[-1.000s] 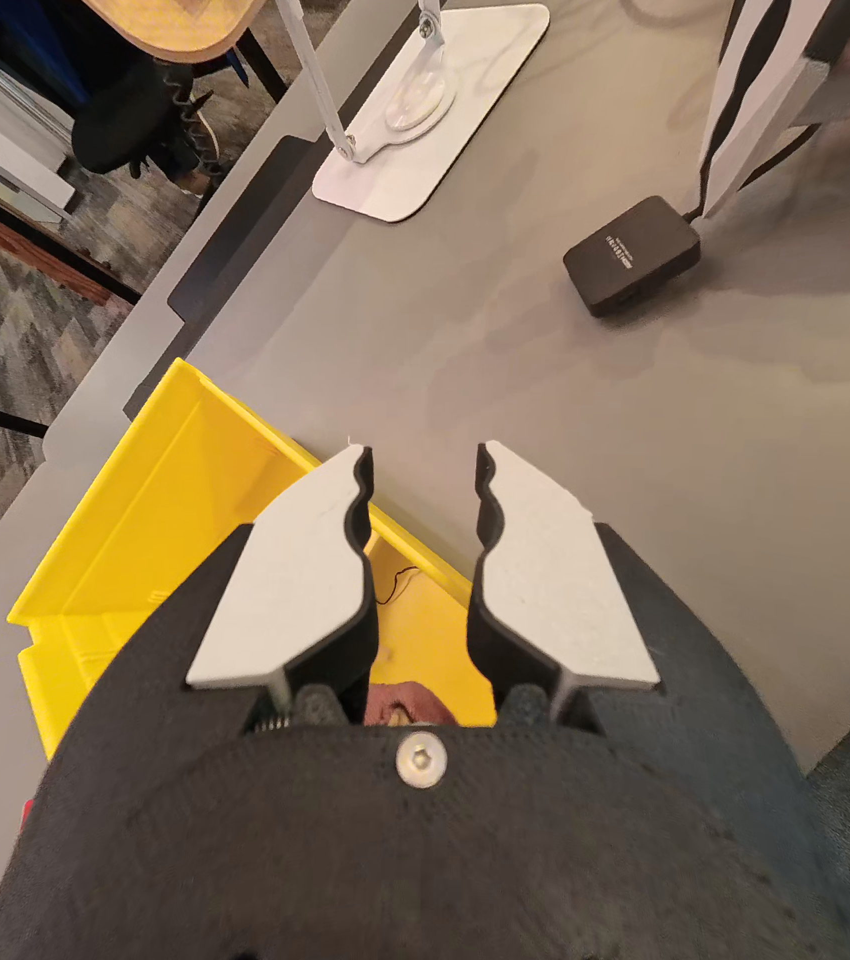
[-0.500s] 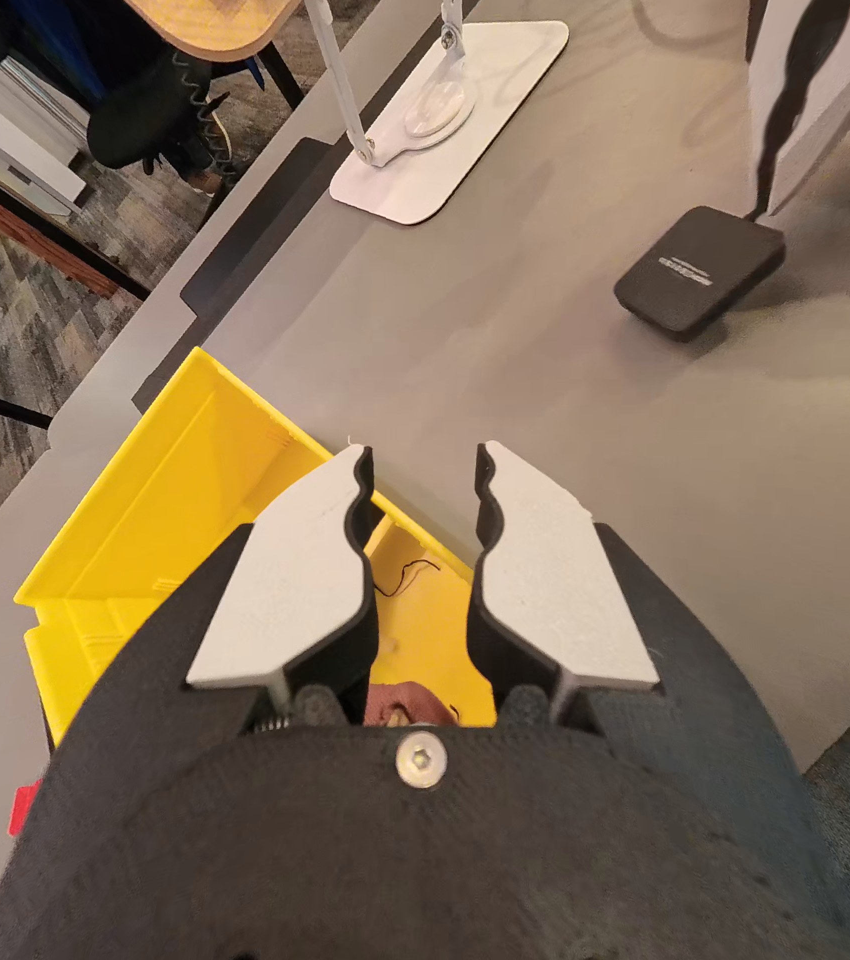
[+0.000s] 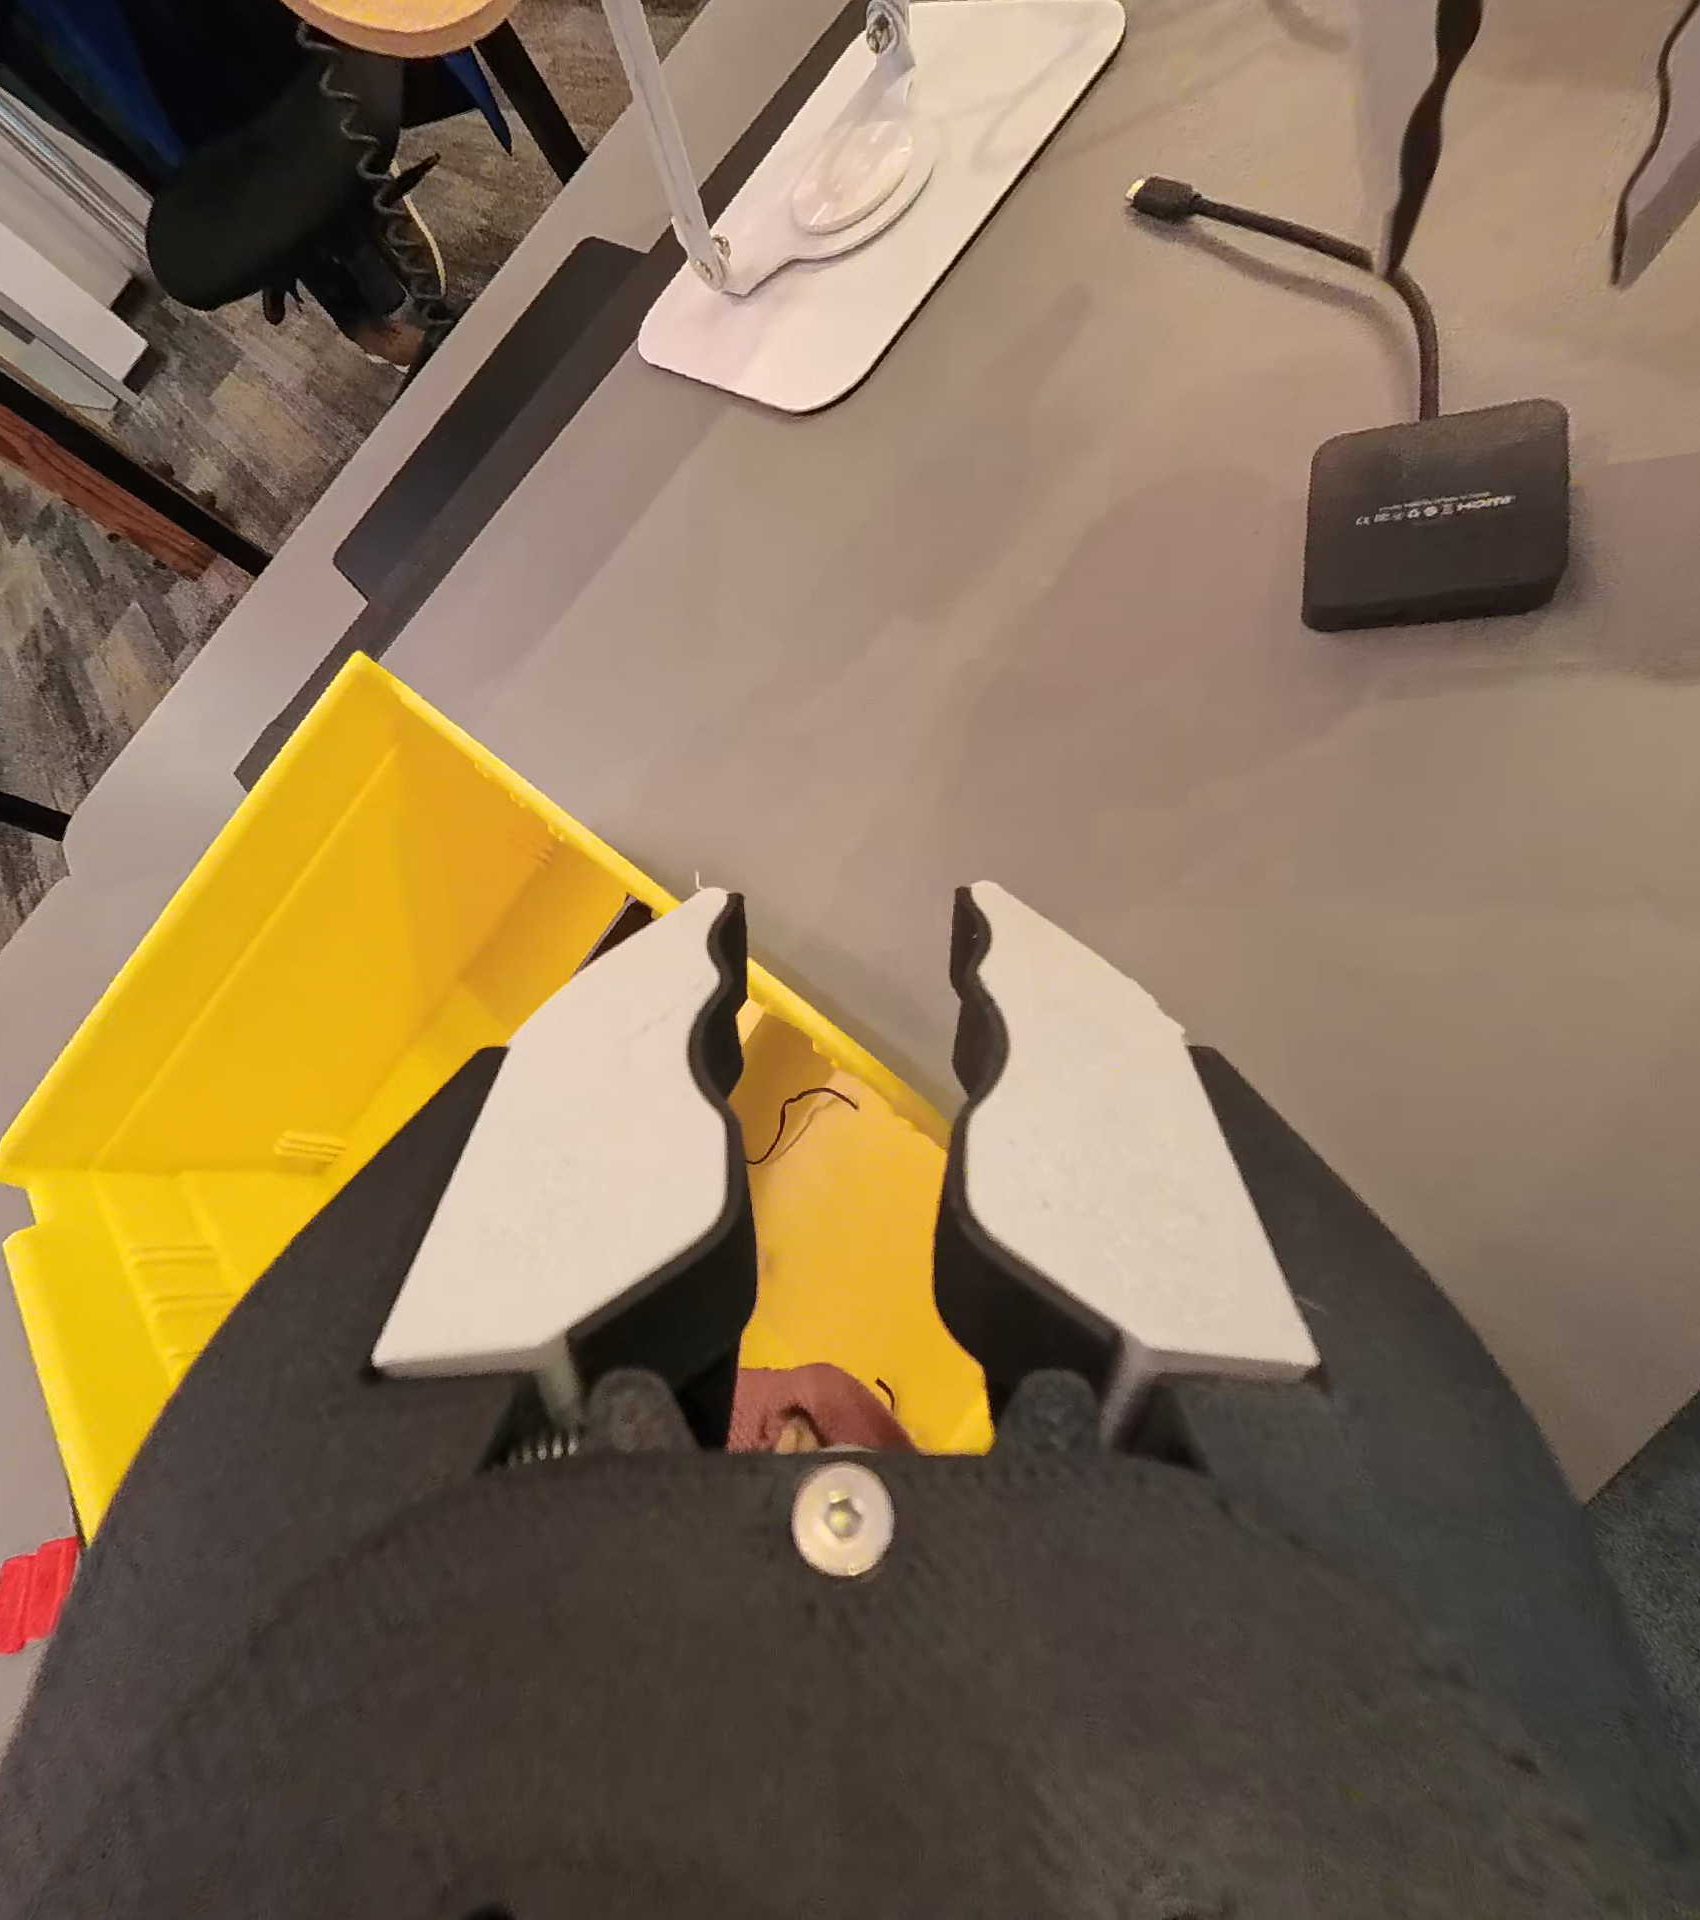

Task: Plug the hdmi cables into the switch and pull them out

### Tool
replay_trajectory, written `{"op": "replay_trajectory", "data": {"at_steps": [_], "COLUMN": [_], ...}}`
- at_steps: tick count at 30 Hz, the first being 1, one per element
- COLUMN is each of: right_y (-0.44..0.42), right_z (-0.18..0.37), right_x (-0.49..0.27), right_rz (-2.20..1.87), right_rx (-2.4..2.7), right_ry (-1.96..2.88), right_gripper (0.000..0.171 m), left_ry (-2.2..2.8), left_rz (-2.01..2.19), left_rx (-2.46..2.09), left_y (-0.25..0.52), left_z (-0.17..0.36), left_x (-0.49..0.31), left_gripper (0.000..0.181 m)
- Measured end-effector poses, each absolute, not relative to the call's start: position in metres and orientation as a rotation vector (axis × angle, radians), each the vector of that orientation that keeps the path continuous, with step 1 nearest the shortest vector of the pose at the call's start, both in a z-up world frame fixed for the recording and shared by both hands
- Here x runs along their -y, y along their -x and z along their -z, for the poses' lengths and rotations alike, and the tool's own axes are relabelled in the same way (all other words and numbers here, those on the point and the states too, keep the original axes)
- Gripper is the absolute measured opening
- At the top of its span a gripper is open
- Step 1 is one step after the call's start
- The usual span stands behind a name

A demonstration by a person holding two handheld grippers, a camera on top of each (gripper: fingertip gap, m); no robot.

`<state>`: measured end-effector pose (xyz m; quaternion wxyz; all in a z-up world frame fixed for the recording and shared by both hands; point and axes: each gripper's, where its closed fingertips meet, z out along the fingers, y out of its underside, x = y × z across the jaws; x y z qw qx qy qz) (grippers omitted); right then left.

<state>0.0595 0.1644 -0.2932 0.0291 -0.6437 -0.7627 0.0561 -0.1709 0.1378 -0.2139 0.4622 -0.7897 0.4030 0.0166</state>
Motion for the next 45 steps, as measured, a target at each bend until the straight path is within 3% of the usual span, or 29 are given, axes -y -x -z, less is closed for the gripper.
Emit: {"op": "replay_trajectory", "data": {"at_steps": [2, 4, 10, 12, 15, 29, 32, 35, 45], "right_y": [-0.046, -0.023, -0.025, -0.019, -0.020, -0.055, -0.062, -0.063, -0.076], "right_z": [0.289, 0.284, 0.327, 0.333, 0.330, 0.328, 0.328, 0.326, 0.321], "right_x": [-0.154, -0.139, -0.149, -0.149, -0.153, -0.112, -0.116, -0.119, -0.123], "right_rz": [-0.296, -0.475, -0.203, -0.264, -0.252, -0.357, -0.282, -0.253, -0.181], "right_rx": [2.116, 1.860, 1.593, 1.552, 1.592, 2.561, 2.598, 2.511, 2.190], "right_ry": [2.164, 2.264, 2.418, 2.435, 2.389, 1.543, 1.579, 1.709, 1.994], "right_gripper": [0.061, 0.054, 0.101, 0.100, 0.075, 0.073, 0.075, 0.094, 0.084], "left_ry": [1.945, 1.947, 1.955, 1.953, 1.950, 1.941, 1.942, 1.939, 1.947], "left_rz": [-0.038, -0.027, -0.003, -0.010, -0.015, -0.008, -0.008, -0.007, 0.022], "left_rx": [-0.987, -0.977, -0.955, -0.960, -0.962, -0.958, -0.956, -0.955, -0.932], "left_y": [0.172, 0.173, 0.174, 0.173, 0.173, 0.172, 0.172, 0.172, 0.175], "left_z": [0.215, 0.215, 0.215, 0.215, 0.215, 0.215, 0.215, 0.215, 0.217], "left_x": [-0.138, -0.139, -0.139, -0.138, -0.138, -0.139, -0.139, -0.139, -0.142], "left_gripper": [0.036, 0.036, 0.036, 0.036, 0.036, 0.035, 0.035, 0.035, 0.035]}}
